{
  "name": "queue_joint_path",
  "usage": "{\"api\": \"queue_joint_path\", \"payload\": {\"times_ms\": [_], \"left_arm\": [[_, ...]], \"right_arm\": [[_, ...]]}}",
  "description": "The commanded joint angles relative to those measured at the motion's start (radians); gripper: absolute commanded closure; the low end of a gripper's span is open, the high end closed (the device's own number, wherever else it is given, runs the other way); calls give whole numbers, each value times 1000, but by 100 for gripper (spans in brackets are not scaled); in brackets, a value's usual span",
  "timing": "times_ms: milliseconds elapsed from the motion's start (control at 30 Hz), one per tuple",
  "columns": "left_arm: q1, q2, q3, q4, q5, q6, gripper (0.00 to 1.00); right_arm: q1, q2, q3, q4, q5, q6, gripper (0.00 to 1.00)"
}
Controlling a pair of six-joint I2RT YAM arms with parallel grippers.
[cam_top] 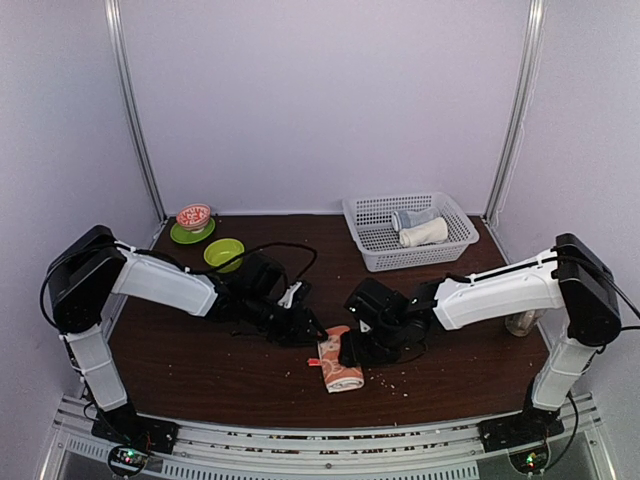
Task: Roll the towels
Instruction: Smooth out the towel at the center of the board.
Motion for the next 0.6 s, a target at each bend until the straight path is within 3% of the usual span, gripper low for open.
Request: {"api": "queue_joint_path", "payload": {"times_ms": [0,200,567], "left_arm": [[2,-38,28,-9,-16,25,55],[2,-50,26,-22,-31,33,55],[2,-63,37,-22,-35,34,55]], "right_arm": [[-11,-27,-23,19,21,-6,36],[-12,-83,-15,20,20,-10,29],[57,-101,10,-58,77,-27,30]]}}
